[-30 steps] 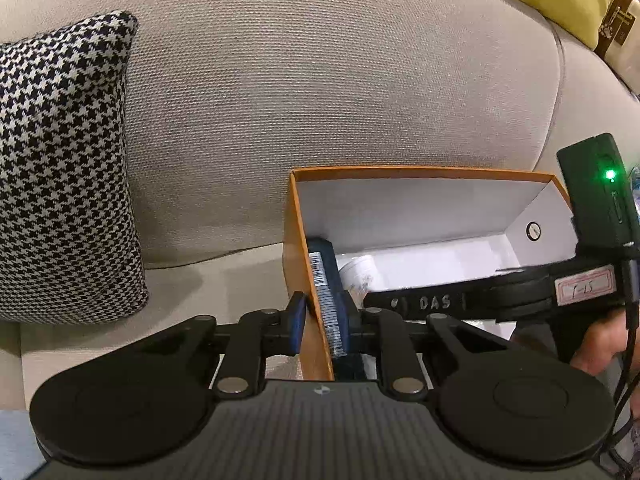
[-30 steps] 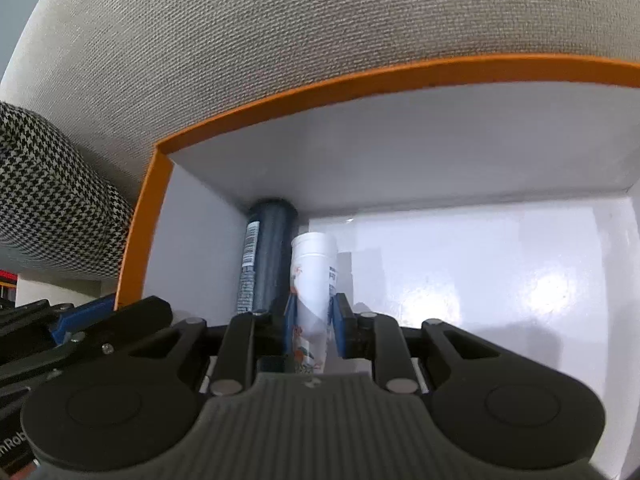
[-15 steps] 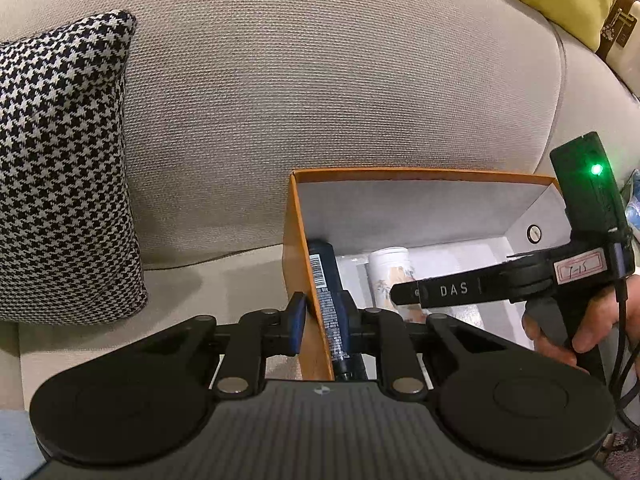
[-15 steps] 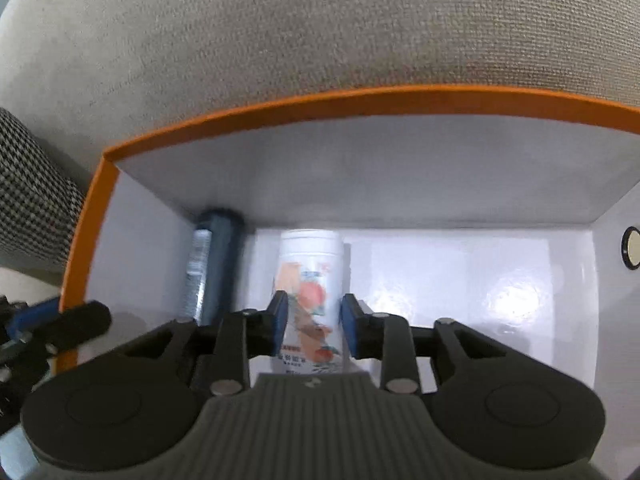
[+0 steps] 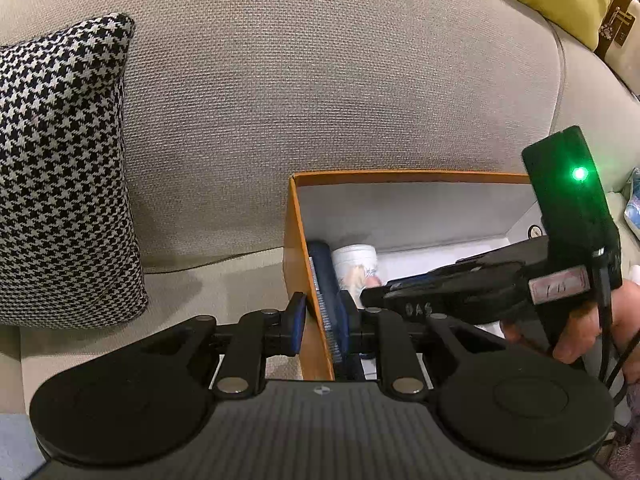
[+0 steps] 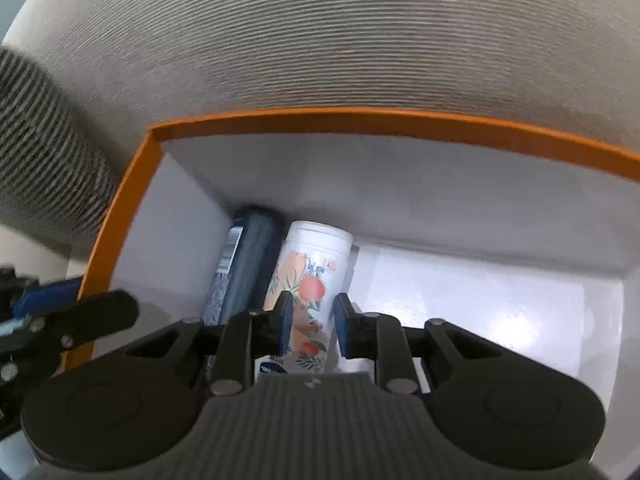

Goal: Organize rigid objects
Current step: 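Lower the can into the box with the left tool while the right tool places the container beside it, then grasp the PHOTO CARD box with the left tool while the right tool grasps the photo card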

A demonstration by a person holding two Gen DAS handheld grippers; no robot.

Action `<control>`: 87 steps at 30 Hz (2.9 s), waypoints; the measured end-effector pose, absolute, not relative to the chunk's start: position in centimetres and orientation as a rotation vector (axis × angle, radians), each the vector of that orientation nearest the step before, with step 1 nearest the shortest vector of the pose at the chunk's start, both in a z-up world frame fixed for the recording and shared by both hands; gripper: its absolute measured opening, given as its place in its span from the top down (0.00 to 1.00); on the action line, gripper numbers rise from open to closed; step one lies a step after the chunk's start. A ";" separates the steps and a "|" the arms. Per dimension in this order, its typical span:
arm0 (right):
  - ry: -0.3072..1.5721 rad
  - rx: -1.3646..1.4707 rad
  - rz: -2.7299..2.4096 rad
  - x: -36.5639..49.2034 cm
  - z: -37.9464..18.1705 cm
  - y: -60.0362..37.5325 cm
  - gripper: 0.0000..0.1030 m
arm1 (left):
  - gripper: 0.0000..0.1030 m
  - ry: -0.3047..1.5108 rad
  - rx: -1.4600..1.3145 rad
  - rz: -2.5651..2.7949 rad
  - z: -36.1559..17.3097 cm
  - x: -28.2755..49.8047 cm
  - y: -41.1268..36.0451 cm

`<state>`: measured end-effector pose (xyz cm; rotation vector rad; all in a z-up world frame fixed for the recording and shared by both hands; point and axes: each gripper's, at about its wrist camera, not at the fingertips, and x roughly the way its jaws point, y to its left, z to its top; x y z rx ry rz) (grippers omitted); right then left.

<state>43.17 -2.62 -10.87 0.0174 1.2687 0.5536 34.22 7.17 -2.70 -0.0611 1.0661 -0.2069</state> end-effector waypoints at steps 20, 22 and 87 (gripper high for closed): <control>1.164 -0.149 0.581 40.8 -6.8 -5.3 0.82 | 0.78 0.972 -0.083 -0.204 -0.5 31.0 7.4; 1.133 -0.148 0.595 40.1 -5.4 -5.7 0.81 | 0.78 0.934 -0.089 -0.221 0.4 29.7 7.3; 1.109 0.036 0.434 13.0 -9.6 -18.7 0.84 | 0.71 1.208 -0.278 -0.350 -8.2 11.9 -3.0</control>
